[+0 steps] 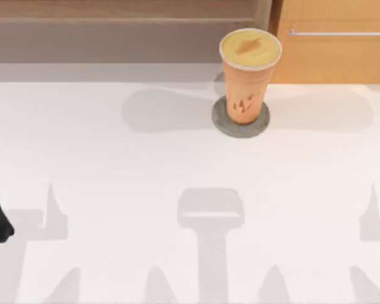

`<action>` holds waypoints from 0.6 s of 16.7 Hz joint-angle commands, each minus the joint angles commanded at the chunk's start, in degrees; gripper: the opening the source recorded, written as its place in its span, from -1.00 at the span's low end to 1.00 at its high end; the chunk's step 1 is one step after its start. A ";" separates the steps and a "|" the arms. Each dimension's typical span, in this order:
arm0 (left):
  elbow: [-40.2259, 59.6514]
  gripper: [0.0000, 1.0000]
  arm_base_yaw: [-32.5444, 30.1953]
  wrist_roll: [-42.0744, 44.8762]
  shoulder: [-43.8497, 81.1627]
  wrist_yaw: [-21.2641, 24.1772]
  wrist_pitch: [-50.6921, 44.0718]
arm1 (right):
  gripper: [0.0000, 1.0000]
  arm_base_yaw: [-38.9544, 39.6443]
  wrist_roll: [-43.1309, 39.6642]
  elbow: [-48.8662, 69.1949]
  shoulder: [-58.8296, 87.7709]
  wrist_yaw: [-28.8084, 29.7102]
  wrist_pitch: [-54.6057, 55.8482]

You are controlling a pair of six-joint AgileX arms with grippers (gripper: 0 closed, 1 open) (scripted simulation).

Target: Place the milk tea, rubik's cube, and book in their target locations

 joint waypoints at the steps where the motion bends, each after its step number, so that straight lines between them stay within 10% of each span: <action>1: 0.00 1.00 0.00 0.00 0.00 0.00 0.00 | 1.00 0.00 0.00 0.00 0.00 0.00 0.00; 10: 0.00 1.00 0.00 0.00 0.00 0.00 0.00 | 1.00 -5.21 -0.12 15.26 16.88 -4.40 6.61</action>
